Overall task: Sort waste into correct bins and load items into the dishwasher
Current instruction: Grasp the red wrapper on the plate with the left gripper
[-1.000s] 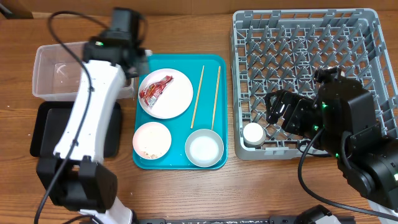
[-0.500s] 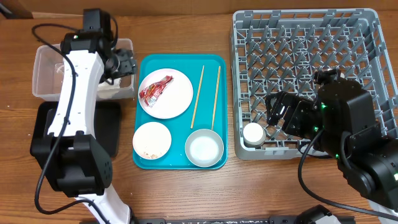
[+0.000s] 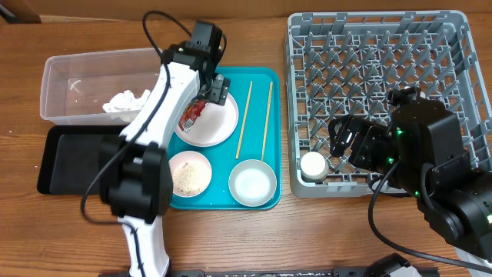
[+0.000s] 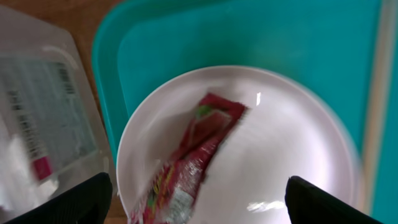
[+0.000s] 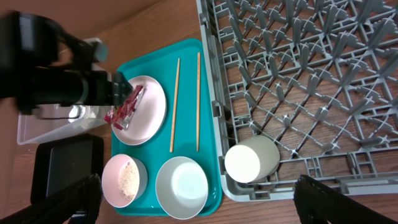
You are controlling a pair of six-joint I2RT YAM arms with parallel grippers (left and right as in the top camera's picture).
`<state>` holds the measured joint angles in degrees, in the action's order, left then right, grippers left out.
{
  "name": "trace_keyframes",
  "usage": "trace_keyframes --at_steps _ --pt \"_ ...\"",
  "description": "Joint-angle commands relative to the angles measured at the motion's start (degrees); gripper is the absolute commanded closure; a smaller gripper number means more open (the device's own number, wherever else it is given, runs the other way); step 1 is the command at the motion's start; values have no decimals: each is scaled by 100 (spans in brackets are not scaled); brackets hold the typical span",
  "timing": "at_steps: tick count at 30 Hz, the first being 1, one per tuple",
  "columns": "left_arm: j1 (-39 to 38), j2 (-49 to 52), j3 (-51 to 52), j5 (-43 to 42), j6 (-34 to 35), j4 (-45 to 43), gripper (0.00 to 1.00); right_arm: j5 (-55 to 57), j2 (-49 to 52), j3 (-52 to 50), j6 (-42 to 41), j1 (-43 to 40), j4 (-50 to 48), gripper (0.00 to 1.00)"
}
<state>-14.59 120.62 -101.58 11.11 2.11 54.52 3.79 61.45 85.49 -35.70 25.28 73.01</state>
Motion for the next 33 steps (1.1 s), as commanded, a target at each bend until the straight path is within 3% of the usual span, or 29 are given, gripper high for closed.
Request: trace_keyframes --at_steps 1,5,7,11,12,23,28,33 --pt "157 431 92 326 -170 -103 12 -4 -31 35 52 11 -7 0" --pt "155 660 94 162 -175 -74 26 -2 -31 35 52 11 59 0" --pt "138 715 94 -83 -199 7 42 -2 -31 35 52 11 66 0" --pt "136 732 94 -490 -199 177 91 -2 -31 35 52 11 63 0" --pt "136 715 92 -529 -195 234 96 -2 -31 35 52 11 66 0" --pt "463 -179 -861 -833 363 1307 96 0 -31 35 55 11 85 0" --pt "1082 -1014 -955 -920 1003 1314 96 0 -31 35 55 11 85 0" --pt "1718 -1049 -855 -535 1322 1250 96 0 -31 35 55 11 85 0"
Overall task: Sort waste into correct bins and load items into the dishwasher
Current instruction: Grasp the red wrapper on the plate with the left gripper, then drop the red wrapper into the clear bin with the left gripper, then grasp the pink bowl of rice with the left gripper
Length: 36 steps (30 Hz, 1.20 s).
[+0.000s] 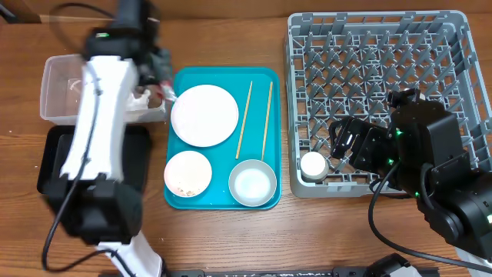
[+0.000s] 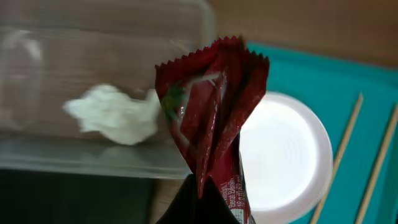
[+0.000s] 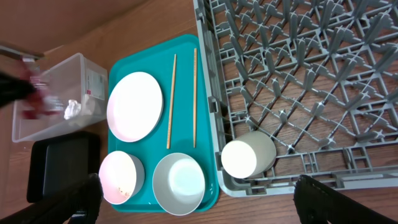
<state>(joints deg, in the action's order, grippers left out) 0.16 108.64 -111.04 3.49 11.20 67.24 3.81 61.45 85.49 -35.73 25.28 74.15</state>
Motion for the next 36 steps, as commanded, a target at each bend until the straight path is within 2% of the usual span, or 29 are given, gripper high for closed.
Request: trace_keyframes --at_steps 1,3,4,5,6,11,14,20,23,31,34,36 --pt "358 219 177 306 424 -103 96 -2 -31 35 57 11 -31 0" --pt "494 387 328 284 424 -273 96 -2 -31 35 57 11 -33 0" --pt "531 518 363 289 411 -319 92 -2 -31 35 57 11 -33 0" --pt "544 638 365 299 334 -326 87 -2 -31 35 57 11 -33 0" --pt "544 754 365 308 299 -323 77 -2 -31 35 57 11 -28 0" --pt "542 841 304 258 293 -374 42 -2 -31 35 57 11 17 0" --pt "544 739 -31 262 295 -35 34 -2 -31 35 57 11 13 0" --pt "474 20 -763 -98 35 850 34 0 -31 35 57 11 -28 0" --pt "426 -682 -772 -612 -302 1117 36 15 -31 35 57 11 -33 0" --pt "293 -2496 -702 -761 -605 1657 34 289 -22 35 55 11 -35 0" --pt "79 -2953 -551 -1213 -809 1779 35 393 24 35 55 11 -31 0" --pt "-153 -3180 -378 -1176 -804 1882 35 391 70 35 57 11 -28 0"
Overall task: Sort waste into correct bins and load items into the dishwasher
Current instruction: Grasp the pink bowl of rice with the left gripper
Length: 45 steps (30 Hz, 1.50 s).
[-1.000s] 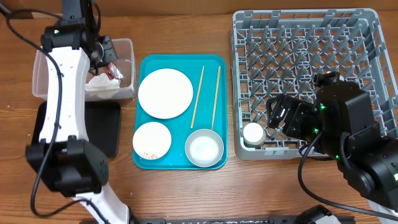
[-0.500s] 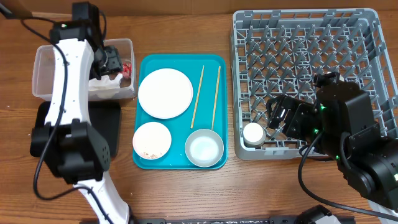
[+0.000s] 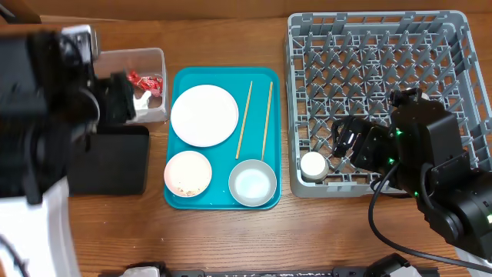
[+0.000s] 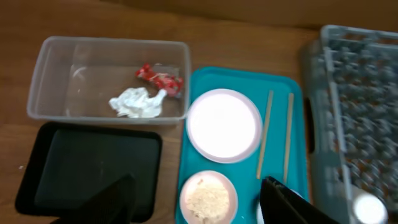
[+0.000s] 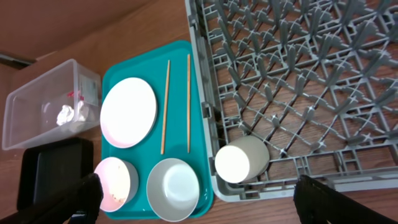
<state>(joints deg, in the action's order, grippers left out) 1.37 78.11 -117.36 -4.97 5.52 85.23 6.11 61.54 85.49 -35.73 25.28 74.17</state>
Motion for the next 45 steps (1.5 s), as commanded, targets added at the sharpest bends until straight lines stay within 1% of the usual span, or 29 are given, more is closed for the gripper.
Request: trace_keyframes --at_steps 1,3,5,8,10,14,16,18,22,24,28,30,31,32,33,35,39,43,45 --pt "-369 -205 365 -278 -212 111 35 160 87 35 55 11 -31 0" --pt "-619 -367 796 -236 20 142 36 151 153 35 55 11 -31 0" --pt "-822 -439 1296 -181 186 166 39 131 221 35 55 11 -24 0" --pt "-1110 -450 2275 155 839 24 41 114 313 35 52 11 15 0" --pt "-1283 -437 3106 179 1169 -444 44 116 356 35 55 11 52 0" --pt "-1613 -271 4660 219 1781 -1740 46 114 385 35 55 11 55 0" --pt "-1762 -42 5254 240 1969 -2291 48 114 385 35 55 11 59 0" --pt "-1904 275 5641 310 2092 -2719 50 114 385 35 55 11 74 0" --pt "-2135 916 5742 476 2087 -3235 51 116 385 35 55 11 83 0" --pt "-2260 1180 5742 479 2085 -3425 55 116 385 35 55 11 92 0" --pt "-2557 1722 5742 809 2072 -3497 58 116 385 35 55 11 118 0" --pt "-2629 1904 5742 953 2120 -3517 65 116 385 35 55 11 120 0" --pt "-2651 1969 5742 1012 2190 -3519 70 116 385 35 55 11 120 0" --pt "-2651 2006 5742 1029 2229 -3545 77 116 385 35 55 11 120 0" --pt "-2651 2006 5742 1027 2243 -3565 82 116 385 35 55 11 120 0" --pt "-2651 1958 5705 1027 2240 -3580 96 116 385 35 55 11 122 0" --pt "-2651 1762 5379 975 2184 -3261 96 116 385 35 55 11 125 0" --pt "-2603 1327 4828 785 1814 -2712 96 116 385 35 55 11 166 0" --pt "-2463 1073 4581 726 1735 -2476 96 116 385 35 55 11 197 0"
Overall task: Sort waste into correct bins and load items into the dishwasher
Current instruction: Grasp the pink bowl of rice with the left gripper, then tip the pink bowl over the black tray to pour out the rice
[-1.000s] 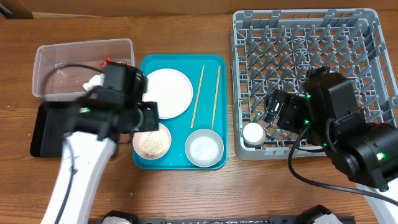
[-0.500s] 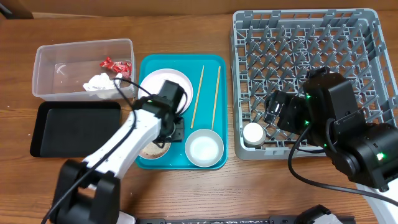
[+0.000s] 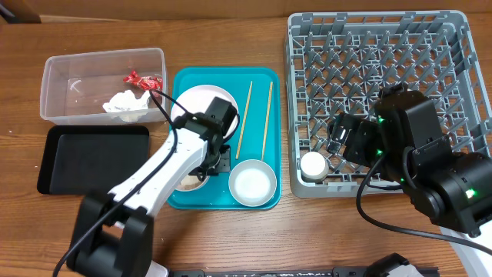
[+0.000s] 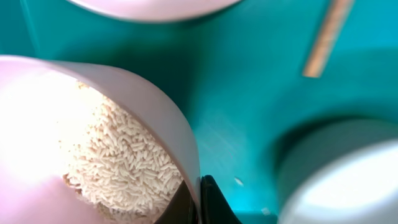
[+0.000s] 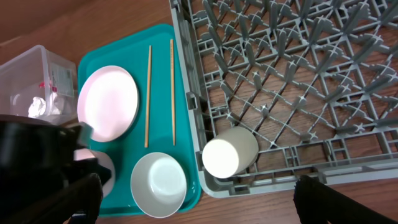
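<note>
A pink bowl of rice (image 3: 184,181) stands at the front left of the teal tray (image 3: 261,77). My left gripper (image 3: 216,159) is shut on its right rim, one finger inside and one outside (image 4: 199,202). Behind it lies the white plate (image 3: 189,104), with two chopsticks (image 3: 244,119) to its right and an empty white bowl (image 3: 252,183) at the front right. A red wrapper (image 3: 144,79) and a white tissue (image 3: 127,102) lie in the clear bin (image 3: 61,69). My right gripper (image 5: 198,182) is open above the rack's front left corner, over a cup (image 5: 227,155).
The grey dish rack (image 3: 384,38) fills the right side and holds only the cup (image 3: 313,165) on its side. A black tray (image 3: 92,158) lies in front of the clear bin. Bare wood runs along the front edge.
My left gripper was open and high above the table's left side. Now it is down on the teal tray, shut on the rice bowl's rim. The right arm has shifted only slightly.
First my left gripper was open over the red wrapper on the white plate. Then it held the wrapper beside the clear bin. After that the wrapper lay in the bin and the gripper was open and raised. Now it grips the rice bowl.
</note>
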You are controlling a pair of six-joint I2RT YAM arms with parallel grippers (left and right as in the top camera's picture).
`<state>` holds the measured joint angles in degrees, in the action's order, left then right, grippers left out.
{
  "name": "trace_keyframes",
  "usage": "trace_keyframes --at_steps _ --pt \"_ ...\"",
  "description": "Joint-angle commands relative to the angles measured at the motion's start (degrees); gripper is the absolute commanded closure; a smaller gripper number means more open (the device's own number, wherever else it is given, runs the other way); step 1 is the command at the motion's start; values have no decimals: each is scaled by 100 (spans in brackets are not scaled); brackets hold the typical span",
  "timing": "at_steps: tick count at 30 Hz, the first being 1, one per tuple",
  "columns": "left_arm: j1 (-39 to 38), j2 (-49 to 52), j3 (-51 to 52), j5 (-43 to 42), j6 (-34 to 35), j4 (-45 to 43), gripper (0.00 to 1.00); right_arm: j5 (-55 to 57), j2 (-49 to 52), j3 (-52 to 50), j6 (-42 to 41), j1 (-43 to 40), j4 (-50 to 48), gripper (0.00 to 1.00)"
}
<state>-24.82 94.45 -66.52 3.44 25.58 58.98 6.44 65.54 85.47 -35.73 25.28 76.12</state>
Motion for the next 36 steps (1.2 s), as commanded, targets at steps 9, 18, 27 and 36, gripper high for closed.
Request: trace_keyframes --at_steps 9,18,27,36 --pt "2730 -1410 -660 -2745 -1510 249 96 85 -15 37 55 11 66 0" --pt "5687 -678 90 -6448 -3110 -317 96 85 -15 37 55 11 50 0" --pt "6876 363 601 -8821 -4750 -184 96 83 -15 37 52 11 52 0" --pt "7104 391 605 -8856 -4837 -68 96 85 -15 37 55 11 55 0"
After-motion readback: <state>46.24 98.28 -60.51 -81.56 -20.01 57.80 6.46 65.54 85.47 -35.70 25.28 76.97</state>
